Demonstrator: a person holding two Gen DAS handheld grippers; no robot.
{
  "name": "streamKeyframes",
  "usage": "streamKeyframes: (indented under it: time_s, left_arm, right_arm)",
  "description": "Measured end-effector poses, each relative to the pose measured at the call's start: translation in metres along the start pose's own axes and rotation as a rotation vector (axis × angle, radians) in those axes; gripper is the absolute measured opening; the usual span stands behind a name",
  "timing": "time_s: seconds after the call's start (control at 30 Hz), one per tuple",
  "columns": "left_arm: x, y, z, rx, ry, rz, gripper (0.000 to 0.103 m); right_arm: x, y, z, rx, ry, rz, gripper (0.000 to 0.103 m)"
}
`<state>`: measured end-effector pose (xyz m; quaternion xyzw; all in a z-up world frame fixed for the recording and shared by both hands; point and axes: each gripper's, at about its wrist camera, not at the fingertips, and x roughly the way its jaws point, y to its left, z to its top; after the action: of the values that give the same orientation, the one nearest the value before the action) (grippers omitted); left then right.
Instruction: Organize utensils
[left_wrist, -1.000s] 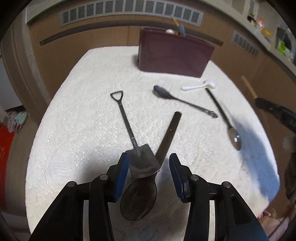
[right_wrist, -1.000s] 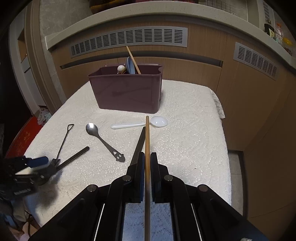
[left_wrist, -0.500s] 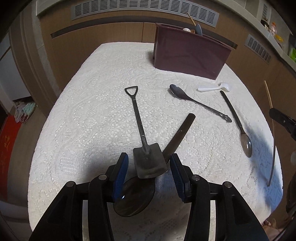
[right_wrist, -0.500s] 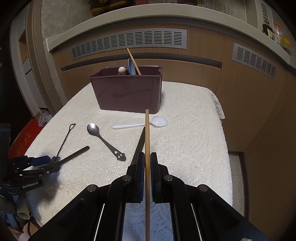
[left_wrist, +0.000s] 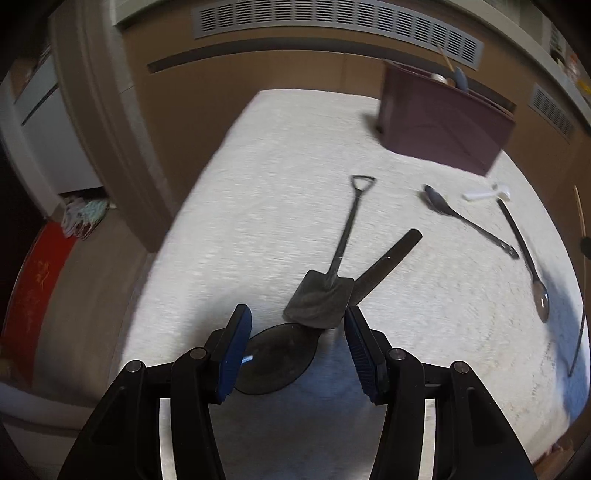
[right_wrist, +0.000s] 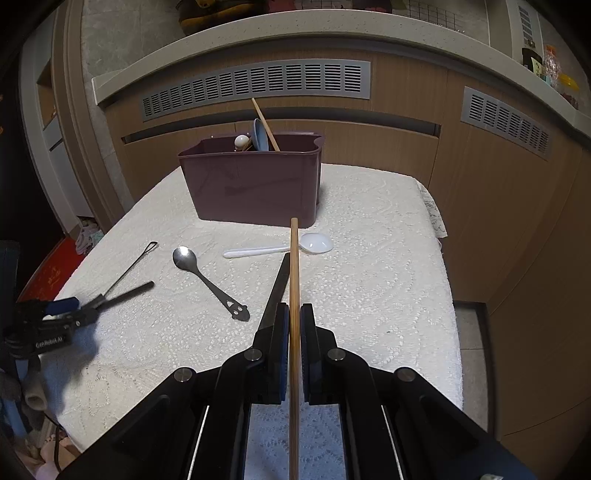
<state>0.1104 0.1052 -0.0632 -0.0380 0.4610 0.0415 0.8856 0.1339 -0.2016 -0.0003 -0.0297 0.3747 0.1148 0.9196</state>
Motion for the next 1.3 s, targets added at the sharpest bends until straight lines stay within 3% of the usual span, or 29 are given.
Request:
streamKeyframes:
  time_s: [0.1,0.17,0.43,0.47,0.5,0.53,0.83,1.03,1.07,1.1,1.3]
  left_arm:
    - [-0.005,0.007,-0.003,0.007,-0.022,-0.108,0.054]
    - [-0.008,0.005,-0.005,0.023,-0.047,-0.129,0.054]
    - [0.007,0.003,0.001,0.029,-0.051,-0.117,0.053]
    - [0.007,0.005,0.002,0.017,-0.054,-0.123,0.051]
    - [0.008,0.006,0.003,0.009,-0.057,-0.124,0.04]
    - [0.007,0.007,0.003,0.008,-0.061,-0.122,0.038]
    - [-0.05,-0.004,0.014,0.063,-0.256,-0.098,0.033]
    - [-0.07,-0.016,0.03,0.095,-0.32,-0.106,0.029]
    - [-0.07,-0.017,0.033,0.1,-0.324,-0.105,0.017]
    - [-0.071,-0.017,0.035,0.102,-0.323,-0.107,0.015]
    - [-0.06,-0.014,0.044,0.091,-0.305,-0.098,0.014]
  right_arm:
    - [0.001,0.0,0.0,0.002,0.003,0.004,0.005]
    - [0.002,0.0,-0.001,0.003,0.005,0.006,0.005]
    - [0.003,0.001,-0.002,0.001,0.007,0.013,0.005]
    - [0.003,0.001,-0.002,0.002,0.008,0.013,0.005]
    - [0.003,0.0,-0.002,0.002,0.008,0.013,0.005]
    - [0.003,0.0,-0.002,0.004,0.008,0.014,0.005]
    - [-0.01,0.002,0.001,-0.002,-0.033,0.009,0.005]
    - [-0.016,0.004,0.004,-0.006,-0.056,0.006,0.005]
    - [-0.017,0.004,0.005,-0.007,-0.06,0.005,0.005]
    - [-0.017,0.005,0.005,-0.008,-0.063,0.006,0.005]
    - [-0.019,0.005,0.007,-0.009,-0.069,0.004,0.005]
